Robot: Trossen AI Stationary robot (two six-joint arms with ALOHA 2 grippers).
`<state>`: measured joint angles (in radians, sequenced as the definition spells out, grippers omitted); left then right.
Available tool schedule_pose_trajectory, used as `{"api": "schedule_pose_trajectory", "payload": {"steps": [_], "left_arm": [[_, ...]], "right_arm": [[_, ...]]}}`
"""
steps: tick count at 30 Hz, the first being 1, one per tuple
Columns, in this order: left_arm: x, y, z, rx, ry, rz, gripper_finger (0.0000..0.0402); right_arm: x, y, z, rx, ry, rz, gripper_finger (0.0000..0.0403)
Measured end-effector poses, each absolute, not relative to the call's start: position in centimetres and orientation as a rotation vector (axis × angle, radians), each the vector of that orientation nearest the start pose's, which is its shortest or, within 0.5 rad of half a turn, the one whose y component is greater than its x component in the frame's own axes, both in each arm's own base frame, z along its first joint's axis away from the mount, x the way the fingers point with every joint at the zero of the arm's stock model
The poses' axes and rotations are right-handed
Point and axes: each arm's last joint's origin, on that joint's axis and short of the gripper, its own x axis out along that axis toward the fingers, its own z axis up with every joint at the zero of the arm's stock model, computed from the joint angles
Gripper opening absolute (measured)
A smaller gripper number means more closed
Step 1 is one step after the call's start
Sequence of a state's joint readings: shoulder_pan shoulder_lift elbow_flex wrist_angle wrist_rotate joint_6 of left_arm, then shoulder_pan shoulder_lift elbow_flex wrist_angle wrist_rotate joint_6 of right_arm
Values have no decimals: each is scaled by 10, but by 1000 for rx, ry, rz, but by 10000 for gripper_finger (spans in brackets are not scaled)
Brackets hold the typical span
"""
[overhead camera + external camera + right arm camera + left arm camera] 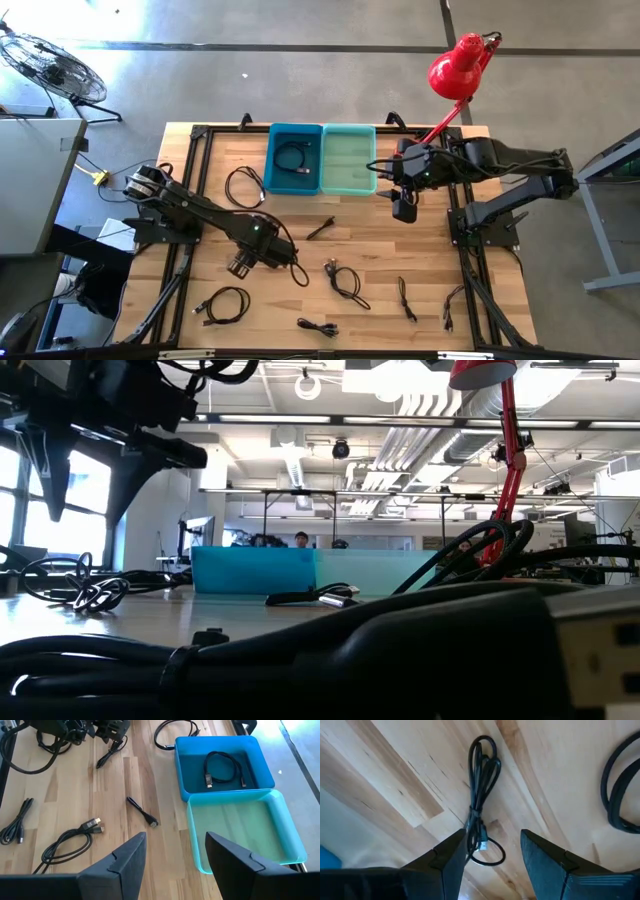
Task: Pick & Place USB Port
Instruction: Put the black usb cable into the light blue bin
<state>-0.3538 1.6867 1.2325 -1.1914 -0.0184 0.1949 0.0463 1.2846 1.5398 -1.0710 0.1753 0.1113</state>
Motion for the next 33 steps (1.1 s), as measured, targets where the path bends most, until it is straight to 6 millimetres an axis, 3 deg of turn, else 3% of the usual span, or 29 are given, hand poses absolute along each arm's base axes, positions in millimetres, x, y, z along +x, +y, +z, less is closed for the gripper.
{"api": "schedule_pose_trajectory", "payload": {"steps": [14, 27, 30, 33], "left_arm": [[263, -95, 180, 494, 1592, -386, 184], [260, -93, 150, 502, 1477, -363, 182], [258, -93, 147, 489, 1481, -354, 153], [256, -92, 146, 476, 1493, -349, 82]], "right_arm": [[233, 6, 407, 7, 804, -164, 197], [233, 6, 407, 7, 804, -164, 197], [233, 6, 407, 7, 804, -163, 197], [233, 6, 407, 7, 804, -163, 197]]}}
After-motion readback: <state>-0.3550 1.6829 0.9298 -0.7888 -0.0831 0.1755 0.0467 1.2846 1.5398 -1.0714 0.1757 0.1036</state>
